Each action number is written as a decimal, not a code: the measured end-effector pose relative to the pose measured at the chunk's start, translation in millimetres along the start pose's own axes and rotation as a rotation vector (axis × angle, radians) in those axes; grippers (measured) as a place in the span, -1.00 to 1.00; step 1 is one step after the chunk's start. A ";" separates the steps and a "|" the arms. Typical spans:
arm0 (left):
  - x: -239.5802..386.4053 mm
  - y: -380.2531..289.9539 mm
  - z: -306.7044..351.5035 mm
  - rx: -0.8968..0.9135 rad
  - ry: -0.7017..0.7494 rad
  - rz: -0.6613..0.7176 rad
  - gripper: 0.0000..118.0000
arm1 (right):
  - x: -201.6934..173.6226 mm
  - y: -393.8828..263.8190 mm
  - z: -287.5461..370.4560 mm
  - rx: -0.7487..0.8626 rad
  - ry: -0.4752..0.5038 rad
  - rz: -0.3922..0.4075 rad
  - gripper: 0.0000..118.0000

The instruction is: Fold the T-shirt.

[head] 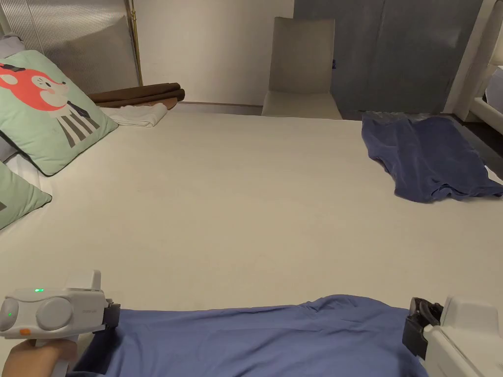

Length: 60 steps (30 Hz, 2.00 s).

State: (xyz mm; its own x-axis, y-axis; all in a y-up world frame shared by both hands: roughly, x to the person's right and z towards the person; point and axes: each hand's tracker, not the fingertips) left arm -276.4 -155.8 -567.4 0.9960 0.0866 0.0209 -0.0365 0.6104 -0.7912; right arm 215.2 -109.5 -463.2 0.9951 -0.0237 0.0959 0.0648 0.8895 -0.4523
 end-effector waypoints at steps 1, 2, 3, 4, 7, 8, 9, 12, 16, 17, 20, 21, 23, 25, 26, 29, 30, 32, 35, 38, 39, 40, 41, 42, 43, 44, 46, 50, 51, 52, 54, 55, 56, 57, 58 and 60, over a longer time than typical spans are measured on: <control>2.1 -0.5 6.3 0.046 -0.006 -0.004 -1.00 | 3.2 3.7 -10.6 -0.020 -0.012 -0.003 -0.97; 3.6 1.3 11.9 0.085 0.017 -0.030 -1.00 | 8.5 8.3 -24.8 -0.051 -0.014 -0.014 -0.85; 6.4 1.4 20.9 0.126 0.028 -0.054 -1.00 | 13.9 12.9 -40.2 -0.099 -0.009 -0.023 -0.51; 8.4 1.6 29.5 0.159 0.020 -0.074 -1.00 | 18.3 16.7 -55.0 -0.152 0.007 -0.021 -0.18; 11.6 0.8 54.3 0.218 -0.039 -0.069 -1.00 | 28.4 18.2 -103.1 -0.295 0.019 -0.039 0.71; 12.4 0.5 61.3 0.227 -0.056 -0.067 -1.00 | 29.3 15.8 -119.1 -0.341 0.024 -0.033 0.70; 13.4 0.3 67.6 0.234 -0.066 -0.071 -1.00 | 30.8 12.7 -134.3 -0.383 0.037 -0.037 0.69; 15.7 -2.7 73.7 0.253 -0.057 -0.099 -1.00 | 29.1 3.3 -166.7 -0.506 0.023 -0.042 0.67; 12.2 -8.1 71.0 0.243 -0.037 -0.129 -1.00 | 19.2 -8.5 -166.6 -0.486 0.002 0.073 0.13; 9.9 -9.5 70.8 0.236 -0.041 -0.121 -1.00 | 21.1 -6.3 -157.8 -0.457 0.023 0.044 0.13; 10.4 -17.0 74.6 0.229 -0.048 -0.094 -1.00 | 21.6 -1.0 -137.4 -0.442 0.118 0.036 -0.89; 10.0 -18.9 75.1 0.228 -0.047 -0.092 -1.00 | 20.1 -0.7 -129.5 -0.430 0.135 0.035 -0.88; 6.0 -24.3 78.2 0.232 -0.038 -0.086 -1.00 | 14.4 5.3 -106.8 -0.368 0.090 0.103 -0.88; 2.4 -29.3 83.9 0.240 -0.034 -0.073 -1.00 | 15.5 10.5 -79.3 -0.306 0.101 0.107 -0.88; 1.3 -32.9 89.2 0.243 -0.031 -0.064 -1.00 | 16.4 13.4 -63.7 -0.276 0.108 0.102 -0.88; -5.0 -43.6 104.3 0.259 -0.025 -0.047 -1.00 | 18.6 18.0 -11.6 -0.182 0.117 0.122 -0.88; -7.1 -47.8 110.0 0.265 -0.023 -0.042 -1.00 | 19.8 17.7 4.7 -0.159 0.118 0.121 -0.88; -12.0 -58.8 122.7 0.283 -0.024 -0.023 -1.00 | 22.8 13.2 39.5 -0.111 0.129 0.107 -0.88; -15.5 -77.1 139.8 0.286 -0.040 -0.006 -1.00 | 27.1 -2.7 81.5 -0.080 0.150 0.080 -0.88; -19.2 -100.7 150.6 0.273 -0.042 -0.008 -1.00 | 29.1 -29.9 115.5 -0.063 0.168 0.033 -0.88; -20.5 -109.7 152.6 0.265 -0.041 -0.006 -1.00 | 28.7 -40.9 122.7 -0.066 0.181 0.028 -0.88; -21.9 -117.9 153.4 0.254 -0.040 -0.007 -1.00 | 28.3 -51.1 129.3 -0.071 0.179 0.021 -0.88; -23.4 -127.6 153.7 0.241 -0.040 -0.007 -1.00 | 27.9 -63.1 135.3 -0.078 0.175 0.013 -0.88; -24.7 -137.0 153.5 0.228 -0.039 -0.001 -1.00 | 28.0 -75.1 139.5 -0.088 0.173 0.003 -0.88; -26.1 -145.1 152.3 0.213 -0.038 0.005 -1.00 | 28.5 -85.8 140.4 -0.103 0.168 -0.007 -0.88; -27.5 -154.2 151.1 0.198 -0.033 0.012 -1.00 | 28.9 -97.3 141.8 -0.129 0.160 -0.019 -0.88; -29.8 -169.1 147.4 0.175 -0.030 0.021 -1.00 | 29.2 -118.1 140.7 -0.173 0.146 -0.031 -0.88; -29.8 -196.2 141.3 0.131 -0.020 0.042 -1.00 | 31.2 -151.5 130.5 -0.265 0.097 -0.061 -0.88; -29.1 -201.9 139.2 0.119 -0.013 0.043 -1.00 | 32.2 -155.5 128.1 -0.281 0.097 -0.068 -0.88; -28.3 -206.1 137.2 0.106 -0.007 0.040 -1.00 | 31.8 -159.5 126.0 -0.288 0.098 -0.072 -0.88; -25.9 -210.6 136.5 0.093 -0.002 0.041 -1.00 | 30.0 -160.7 126.8 -0.294 0.097 -0.081 -0.88; -25.0 -211.7 137.8 0.097 0.000 0.043 -1.00 | 29.4 -159.0 128.9 -0.287 0.092 -0.084 -0.88; -23.7 -210.4 140.4 0.108 0.004 0.046 -1.00 | 28.1 -154.3 130.3 -0.283 0.090 -0.082 -0.87; -22.4 -206.2 144.0 0.108 0.006 0.049 -0.96 | 27.3 -148.6 131.4 -0.281 0.091 -0.081 -0.79; -21.0 -202.2 148.0 0.114 0.002 0.057 -0.82 | 26.2 -143.2 133.2 -0.278 0.090 -0.086 -0.67; -13.6 -191.9 162.1 0.170 -0.020 0.056 0.00 | 26.0 -127.0 140.4 -0.228 0.088 -0.104 0.03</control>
State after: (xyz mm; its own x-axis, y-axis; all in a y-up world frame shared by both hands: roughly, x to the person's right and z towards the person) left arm -296.1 -146.5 -316.8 0.9903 0.1387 -0.0069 -0.1067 0.7282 -0.6770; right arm 222.4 -159.0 -278.8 0.9842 -0.1580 0.0793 0.1722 0.7547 -0.6331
